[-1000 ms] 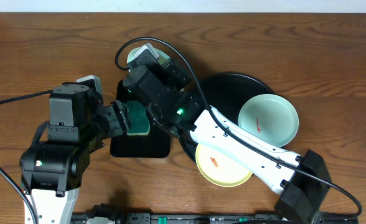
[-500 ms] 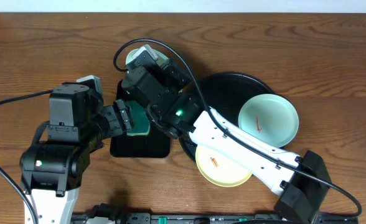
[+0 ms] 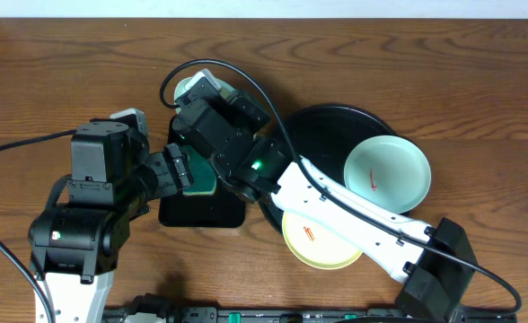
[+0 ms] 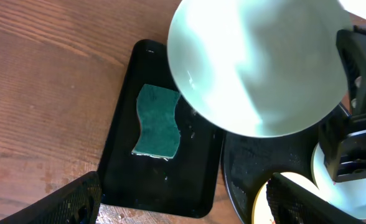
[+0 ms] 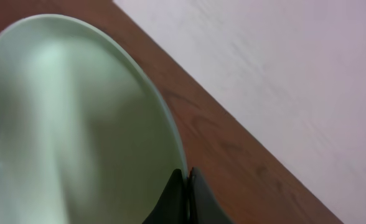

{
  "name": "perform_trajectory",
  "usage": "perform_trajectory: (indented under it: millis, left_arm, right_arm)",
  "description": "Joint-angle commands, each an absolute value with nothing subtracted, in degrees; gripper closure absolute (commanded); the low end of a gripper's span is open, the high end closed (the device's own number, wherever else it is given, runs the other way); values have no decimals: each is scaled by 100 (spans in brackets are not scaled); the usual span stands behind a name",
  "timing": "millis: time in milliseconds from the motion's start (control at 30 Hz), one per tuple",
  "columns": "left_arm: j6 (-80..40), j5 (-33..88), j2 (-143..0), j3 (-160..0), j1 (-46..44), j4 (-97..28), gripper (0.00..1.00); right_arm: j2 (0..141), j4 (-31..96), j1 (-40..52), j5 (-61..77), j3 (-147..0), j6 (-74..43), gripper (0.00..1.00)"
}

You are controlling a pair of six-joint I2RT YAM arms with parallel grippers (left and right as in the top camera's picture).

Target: Clean dirty plates on tray and stack at the side

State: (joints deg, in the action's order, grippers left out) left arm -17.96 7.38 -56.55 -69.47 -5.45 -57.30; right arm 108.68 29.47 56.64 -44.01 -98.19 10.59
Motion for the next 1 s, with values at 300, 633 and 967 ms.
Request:
perform_trajectory:
  millis: [300, 633, 967]
  left_arm:
    - [-1763, 749, -5658, -7024, -530, -5763, 14]
    - [-1763, 749, -5658, -7024, -532, -5760, 14]
    - [-1763, 749, -5658, -7024, -532, -5760, 14]
  right_arm:
    - [10908, 2759, 5824, -4595, -9926, 1452, 99]
    - [10940, 2659, 5706, -5098, -9922, 1551, 99]
    - [11015, 2816, 5607, -4762, -9918, 1177, 99]
